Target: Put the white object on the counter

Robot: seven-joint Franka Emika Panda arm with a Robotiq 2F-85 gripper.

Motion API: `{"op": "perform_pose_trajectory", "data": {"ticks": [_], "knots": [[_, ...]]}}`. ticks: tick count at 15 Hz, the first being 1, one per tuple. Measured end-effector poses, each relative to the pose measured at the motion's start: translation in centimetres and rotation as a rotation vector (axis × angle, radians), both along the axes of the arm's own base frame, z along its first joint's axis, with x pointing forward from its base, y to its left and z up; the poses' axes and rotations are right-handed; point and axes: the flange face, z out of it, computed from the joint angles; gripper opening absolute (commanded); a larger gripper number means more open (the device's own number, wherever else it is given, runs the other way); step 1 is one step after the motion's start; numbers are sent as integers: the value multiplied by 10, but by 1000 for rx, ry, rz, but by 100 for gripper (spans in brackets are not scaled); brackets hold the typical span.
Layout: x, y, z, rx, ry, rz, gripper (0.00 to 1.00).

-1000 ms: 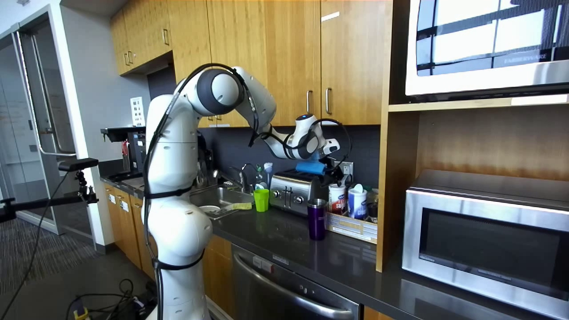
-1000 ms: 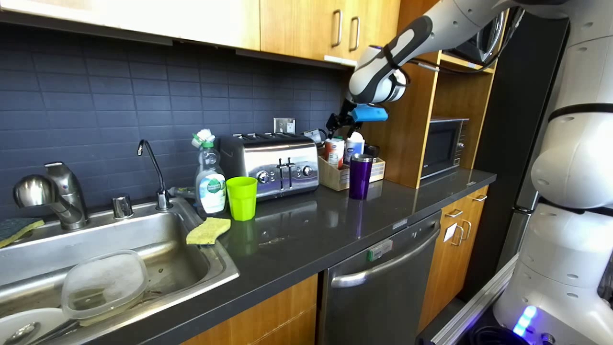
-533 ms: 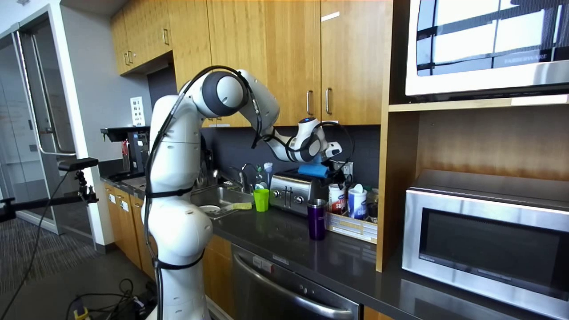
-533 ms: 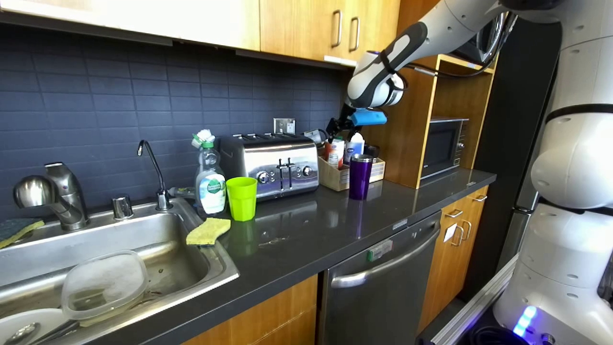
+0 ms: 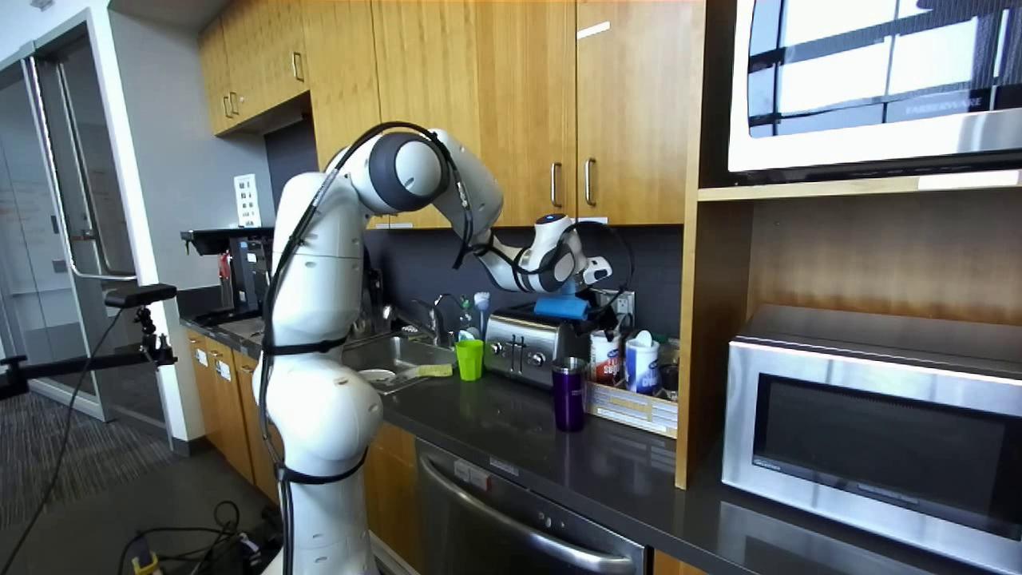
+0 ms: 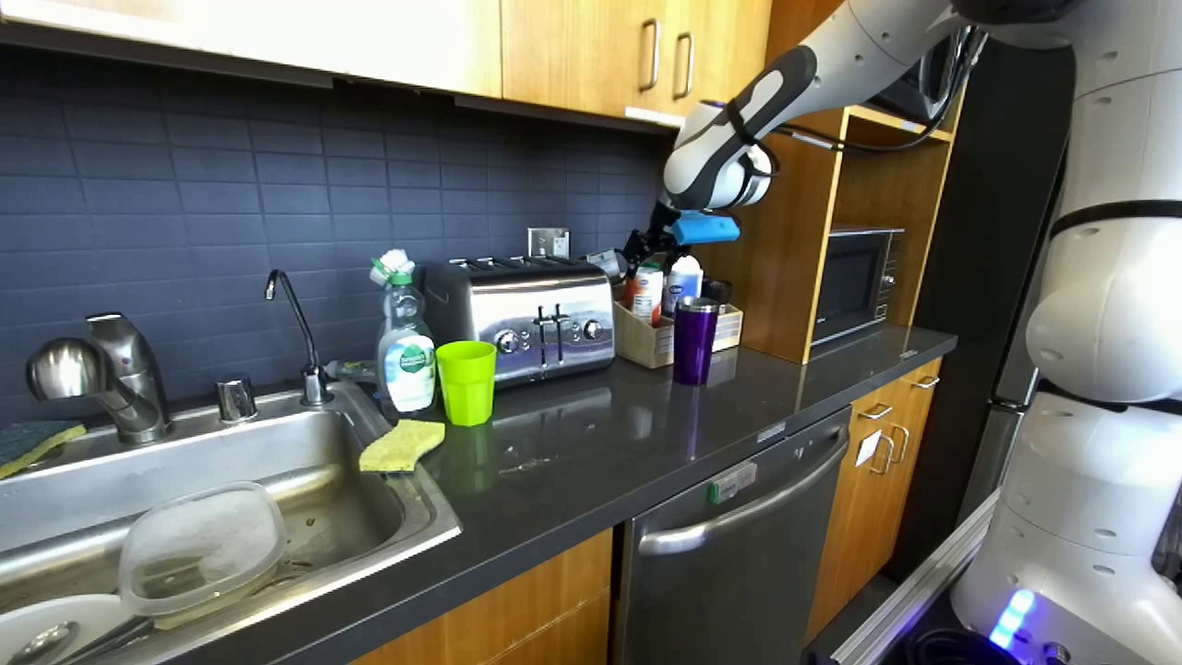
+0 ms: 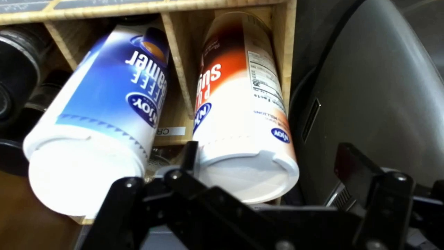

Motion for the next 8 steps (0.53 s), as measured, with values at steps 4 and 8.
{"op": "perform_pose_trajectory", "data": {"ticks": [4, 8], "knots": [[5, -1, 2, -12, -6, 7, 100], [9, -5, -2, -54, 1, 28, 100]]}}
